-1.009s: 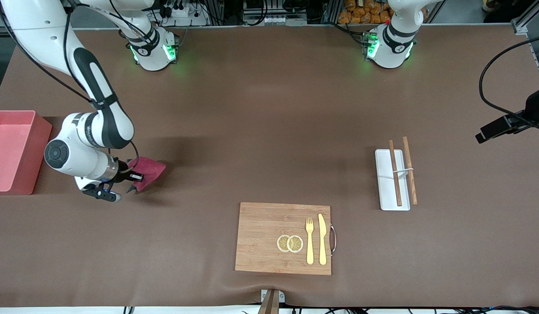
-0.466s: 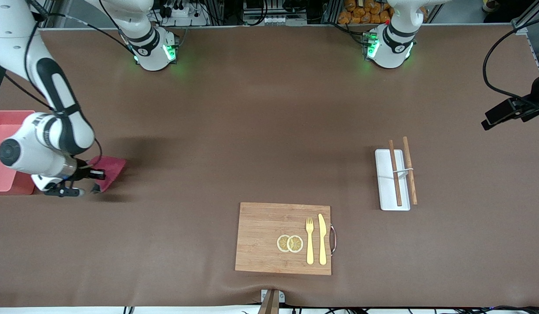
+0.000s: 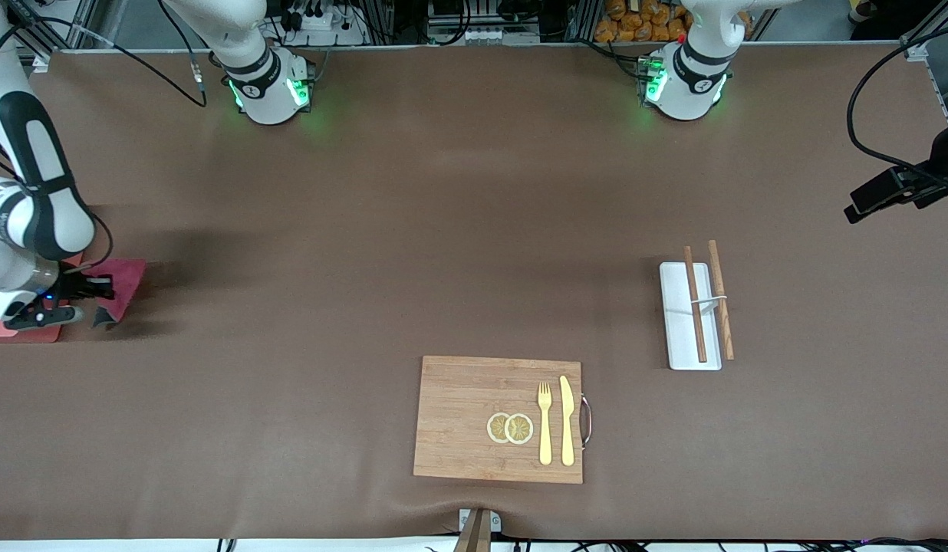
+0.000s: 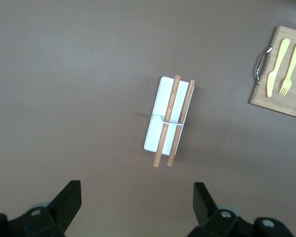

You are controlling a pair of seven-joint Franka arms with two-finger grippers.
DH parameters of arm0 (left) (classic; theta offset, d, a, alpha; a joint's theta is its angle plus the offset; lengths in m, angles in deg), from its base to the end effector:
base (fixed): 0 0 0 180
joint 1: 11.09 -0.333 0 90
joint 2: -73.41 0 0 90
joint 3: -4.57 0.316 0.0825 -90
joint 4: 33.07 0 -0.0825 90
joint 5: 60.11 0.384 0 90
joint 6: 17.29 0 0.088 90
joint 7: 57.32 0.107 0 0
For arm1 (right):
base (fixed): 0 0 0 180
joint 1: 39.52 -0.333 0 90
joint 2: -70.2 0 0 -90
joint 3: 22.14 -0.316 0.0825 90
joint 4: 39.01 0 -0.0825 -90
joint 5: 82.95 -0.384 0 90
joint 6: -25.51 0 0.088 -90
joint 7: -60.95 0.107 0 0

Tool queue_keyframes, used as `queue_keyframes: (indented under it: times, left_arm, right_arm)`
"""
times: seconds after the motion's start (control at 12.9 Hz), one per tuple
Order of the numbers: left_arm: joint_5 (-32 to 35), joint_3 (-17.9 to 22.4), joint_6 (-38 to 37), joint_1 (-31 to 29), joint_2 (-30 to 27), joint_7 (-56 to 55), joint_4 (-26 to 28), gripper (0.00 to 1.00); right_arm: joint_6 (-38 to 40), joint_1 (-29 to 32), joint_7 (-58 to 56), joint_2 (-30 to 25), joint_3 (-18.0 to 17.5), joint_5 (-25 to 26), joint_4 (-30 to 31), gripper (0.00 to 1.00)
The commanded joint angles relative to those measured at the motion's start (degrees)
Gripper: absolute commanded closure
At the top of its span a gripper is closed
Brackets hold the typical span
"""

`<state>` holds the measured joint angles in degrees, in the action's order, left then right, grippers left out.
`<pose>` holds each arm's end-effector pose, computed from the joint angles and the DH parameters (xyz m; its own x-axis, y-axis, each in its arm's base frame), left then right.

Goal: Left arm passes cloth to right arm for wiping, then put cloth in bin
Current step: 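Wipe the table with the cloth in the right gripper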

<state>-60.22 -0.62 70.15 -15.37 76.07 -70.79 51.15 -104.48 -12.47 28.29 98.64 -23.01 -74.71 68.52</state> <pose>0.5649 -0.0078 0.6421 0.9760 0.2175 0.0083 0.2174 -0.9760 0.0083 0.5598 -0.2798 0.2374 0.9686 0.2049 -0.1409 0.2097 -0.9776 0.0195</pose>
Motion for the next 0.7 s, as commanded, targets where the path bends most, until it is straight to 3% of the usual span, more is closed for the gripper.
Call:
queue_keyframes:
  times: [0.0, 0.47, 0.62]
  left_arm:
    - [0.9, -0.2, -1.5, 0.2, -2.0, 0.9, 0.9, 0.0]
    - [0.8, -0.2, -1.4, 0.2, -1.7, 1.0, 0.9, 0.0]
    - [0.6, -0.2, -1.2, 0.2, -1.3, 1.0, 0.8, 0.0]
  right_arm:
    - [10.5, -0.3, -0.5, -0.5, -1.1, 2.2, -6.8, 1.0]
    - [8.6, -0.1, -0.2, 5.0, -1.3, 1.3, -6.6, 1.0]
    - [8.5, -1.3, -0.1, 7.0, -1.6, -2.8, -6.9, 1.0]
